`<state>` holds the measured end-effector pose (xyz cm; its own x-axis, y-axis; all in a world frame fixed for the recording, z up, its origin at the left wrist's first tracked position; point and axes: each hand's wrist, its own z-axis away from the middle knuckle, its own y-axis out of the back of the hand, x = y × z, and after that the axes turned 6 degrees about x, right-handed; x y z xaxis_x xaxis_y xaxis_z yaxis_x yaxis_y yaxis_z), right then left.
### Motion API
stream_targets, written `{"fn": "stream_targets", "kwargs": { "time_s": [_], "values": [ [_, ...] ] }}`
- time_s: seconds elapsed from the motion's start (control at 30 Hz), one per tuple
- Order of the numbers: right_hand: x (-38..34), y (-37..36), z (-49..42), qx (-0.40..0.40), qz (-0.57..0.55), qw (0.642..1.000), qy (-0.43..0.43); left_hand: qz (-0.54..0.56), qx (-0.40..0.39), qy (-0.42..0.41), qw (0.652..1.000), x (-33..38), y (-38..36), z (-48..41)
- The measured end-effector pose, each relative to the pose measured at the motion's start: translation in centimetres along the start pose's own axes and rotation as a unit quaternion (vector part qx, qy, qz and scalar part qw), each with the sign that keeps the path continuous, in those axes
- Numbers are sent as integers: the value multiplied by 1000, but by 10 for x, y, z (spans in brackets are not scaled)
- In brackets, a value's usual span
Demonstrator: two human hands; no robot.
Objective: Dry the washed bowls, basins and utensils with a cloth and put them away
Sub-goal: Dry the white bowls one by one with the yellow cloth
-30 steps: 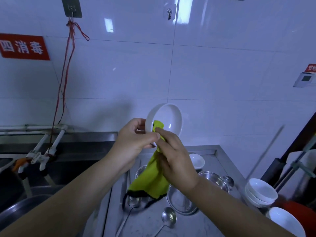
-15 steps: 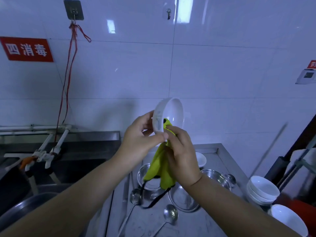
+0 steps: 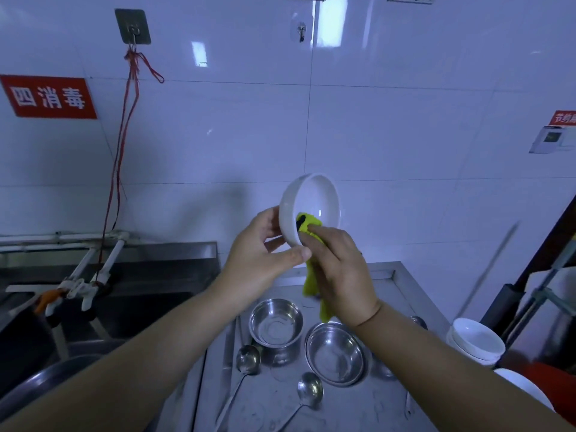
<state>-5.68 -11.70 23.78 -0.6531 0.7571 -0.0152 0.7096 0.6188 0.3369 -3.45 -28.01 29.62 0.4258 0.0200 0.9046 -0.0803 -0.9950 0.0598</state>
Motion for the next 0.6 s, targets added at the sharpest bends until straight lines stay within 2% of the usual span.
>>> {"fn": "stream_targets", "kwargs": {
  "time_s": [0.1,0.17,0.3,0.37,0.47,0.6],
  "values": [
    [-16,-2,5,4,-27,998,-48,-10,20,-15,1000,3,-3,-1],
    [-14,0,9,-1,-35,999,-25,-47,4,-24,999,11,1,-5],
    [17,11,8,-64,23,983,171,-114,-77,8,990,33,18,-18],
    [27,16,5,-69,40,975,206,-89,-103,28,990,35,24,-23],
    [20,14,0,-27,37,992,118,-12,-77,25,997,22,17,-16],
    [-7,11,3,11,5,1000,-3,23,-26,0,999,3,-2,-1]
  ]
}}
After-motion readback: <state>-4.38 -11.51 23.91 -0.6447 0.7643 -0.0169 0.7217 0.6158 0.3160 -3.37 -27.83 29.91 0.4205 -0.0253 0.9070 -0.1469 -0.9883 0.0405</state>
